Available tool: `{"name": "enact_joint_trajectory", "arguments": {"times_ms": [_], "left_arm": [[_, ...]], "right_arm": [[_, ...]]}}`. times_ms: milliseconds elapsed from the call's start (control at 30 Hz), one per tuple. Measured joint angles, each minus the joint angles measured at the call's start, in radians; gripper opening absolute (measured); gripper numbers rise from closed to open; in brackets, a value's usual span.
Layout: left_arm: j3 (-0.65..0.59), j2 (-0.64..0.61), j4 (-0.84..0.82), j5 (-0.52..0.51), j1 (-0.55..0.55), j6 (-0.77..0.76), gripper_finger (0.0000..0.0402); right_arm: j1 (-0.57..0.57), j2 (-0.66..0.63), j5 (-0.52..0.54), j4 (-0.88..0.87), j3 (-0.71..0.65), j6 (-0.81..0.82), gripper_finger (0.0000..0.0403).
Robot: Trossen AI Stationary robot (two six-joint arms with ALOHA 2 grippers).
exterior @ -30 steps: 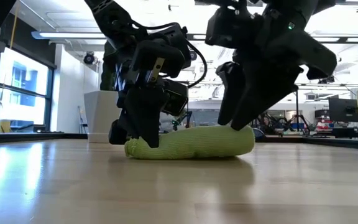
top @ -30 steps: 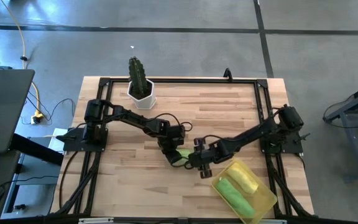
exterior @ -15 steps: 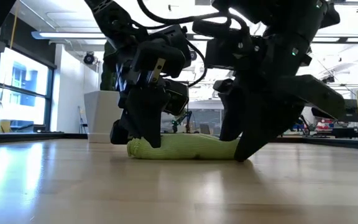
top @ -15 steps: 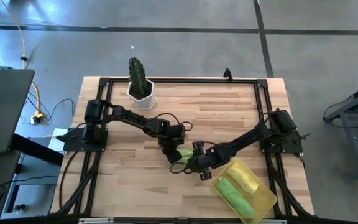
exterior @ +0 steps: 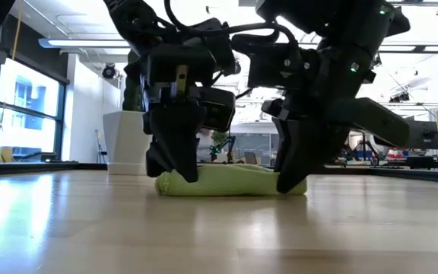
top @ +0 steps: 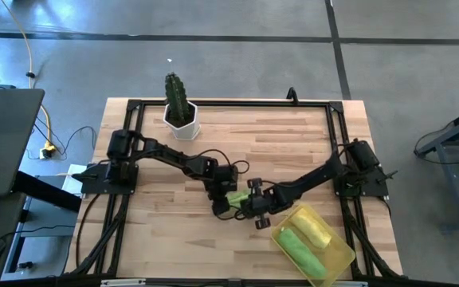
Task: Roll microfiber towels into tight, uniform cylinder then place into a basket
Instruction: Roll the light green towel
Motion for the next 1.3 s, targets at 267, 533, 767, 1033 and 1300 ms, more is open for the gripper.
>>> {"name": "enact_joint_trajectory", "arguments": {"times_ms": [267, 533, 767, 1033, 1300], "left_arm": [[-0.003, -0.091, -0.082, -0.19, -0.056, 0.132, 0.007], [-0.004, -0.217, -0.331, -0.657, -0.146, 0.173, 0.0087], [-0.002, -0.24, -0.261, -0.885, -0.287, 0.269, 0.0087], [-0.002, -0.237, -0.142, -0.906, -0.349, 0.289, 0.0097], [-0.002, -0.141, -0.104, -0.95, -0.35, 0.411, 0.0135]], "right_arm": [[-0.077, -0.001, -0.247, 0.013, -0.001, 0.001, 0.0005], [-0.172, 0.004, -0.596, 0.058, -0.004, 0.026, 0.0003], [-0.26, 0.01, -0.811, 0.071, -0.008, 0.108, 0.0001], [-0.327, 0.008, -0.852, 0.065, -0.008, 0.255, 0.0001], [-0.34, 0.006, -0.844, 0.047, -0.006, 0.274, 0.0001]]}}
